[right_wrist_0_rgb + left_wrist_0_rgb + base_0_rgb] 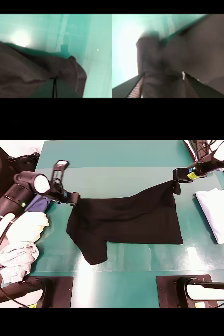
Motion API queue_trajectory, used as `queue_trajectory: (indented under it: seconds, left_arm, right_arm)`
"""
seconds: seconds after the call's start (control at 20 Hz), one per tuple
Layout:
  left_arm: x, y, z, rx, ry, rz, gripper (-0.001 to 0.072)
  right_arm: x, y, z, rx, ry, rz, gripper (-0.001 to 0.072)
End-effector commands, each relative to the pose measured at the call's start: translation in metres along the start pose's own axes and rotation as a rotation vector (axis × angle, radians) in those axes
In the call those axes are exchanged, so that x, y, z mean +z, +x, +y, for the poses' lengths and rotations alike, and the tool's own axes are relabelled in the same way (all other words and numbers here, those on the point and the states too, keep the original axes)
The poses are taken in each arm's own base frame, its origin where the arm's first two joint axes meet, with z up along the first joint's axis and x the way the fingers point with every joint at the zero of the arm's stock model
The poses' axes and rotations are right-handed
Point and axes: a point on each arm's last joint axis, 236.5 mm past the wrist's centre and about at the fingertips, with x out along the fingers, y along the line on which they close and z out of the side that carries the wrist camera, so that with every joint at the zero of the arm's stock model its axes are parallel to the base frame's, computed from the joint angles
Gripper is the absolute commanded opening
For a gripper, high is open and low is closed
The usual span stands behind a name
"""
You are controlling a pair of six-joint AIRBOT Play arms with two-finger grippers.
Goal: Fold the shirts.
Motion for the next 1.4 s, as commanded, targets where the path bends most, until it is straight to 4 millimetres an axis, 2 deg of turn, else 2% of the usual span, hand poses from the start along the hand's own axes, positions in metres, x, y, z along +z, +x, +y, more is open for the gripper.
queue_trajectory:
  seconds: [0.0,0.05,0.15,0.35,0.4,0.45,0.55,0.65,0.8,0.85,0.9,0.95,1.0,1.05,1.15,1.2,1.3,1.35]
  left_arm:
    - [-0.014,0.000,0.031,-0.040,-0.106,0.085,0.0562]
    - [-0.026,-0.002,0.036,-0.039,-0.096,0.135,0.0562]
    - [-0.056,0.002,0.039,-0.039,-0.072,0.240,0.0561]
    - [-0.114,0.032,0.043,-0.035,-0.107,0.372,0.0562]
    - [-0.130,0.040,0.043,-0.038,-0.123,0.400,0.0562]
    - [-0.143,0.046,0.041,-0.047,-0.138,0.421,0.0562]
    - [-0.159,0.056,0.034,-0.074,-0.174,0.440,0.0562]
    - [-0.164,0.062,0.033,-0.081,-0.191,0.430,0.0562]
    - [-0.162,0.065,0.029,-0.097,-0.210,0.413,0.0561]
    - [-0.161,0.065,0.027,-0.106,-0.217,0.410,0.0474]
    - [-0.159,0.066,0.026,-0.111,-0.221,0.406,0.0344]
    - [-0.159,0.066,0.025,-0.113,-0.223,0.404,0.0258]
    - [-0.159,0.066,0.025,-0.113,-0.223,0.406,0.0124]
    - [-0.160,0.065,0.025,-0.115,-0.218,0.409,0.0024]
    - [-0.161,0.057,0.023,-0.121,-0.190,0.426,0.0022]
    - [-0.155,0.049,0.022,-0.127,-0.169,0.405,0.0022]
    - [-0.137,0.030,0.020,-0.127,-0.149,0.321,0.0022]
    - [-0.129,0.018,0.019,-0.128,-0.139,0.275,0.0023]
  right_arm:
    - [0.006,0.009,-0.012,-0.018,0.022,-0.015,0.0343]
    - [0.005,0.002,-0.017,-0.023,0.030,-0.018,0.0383]
    - [-0.002,-0.017,-0.029,-0.036,0.055,-0.009,0.0382]
    - [-0.026,-0.044,-0.043,-0.049,0.077,0.056,0.0377]
    - [-0.027,-0.048,-0.042,-0.050,0.074,0.057,0.0360]
    - [-0.027,-0.051,-0.042,-0.049,0.072,0.050,0.0303]
    - [-0.026,-0.056,-0.038,-0.045,0.066,0.038,0.0303]
    - [-0.025,-0.058,-0.030,-0.021,0.060,0.033,0.0303]
    - [-0.026,-0.058,-0.030,-0.020,0.060,0.040,0.0303]
    - [-0.028,-0.058,-0.030,-0.020,0.060,0.046,0.0303]
    - [-0.031,-0.058,-0.029,-0.019,0.060,0.059,0.0303]
    - [-0.036,-0.058,-0.029,-0.018,0.059,0.078,0.0303]
    - [-0.041,-0.059,-0.028,-0.016,0.050,0.102,0.0303]
    - [-0.048,-0.060,-0.028,-0.014,0.040,0.133,0.0303]
    - [-0.066,-0.060,-0.027,-0.008,0.033,0.200,0.0303]
    - [-0.077,-0.058,-0.027,-0.006,0.033,0.222,0.0303]
    - [-0.112,-0.047,-0.034,-0.008,0.052,0.288,0.0304]
    - [-0.137,-0.041,-0.041,-0.011,0.083,0.331,0.0304]
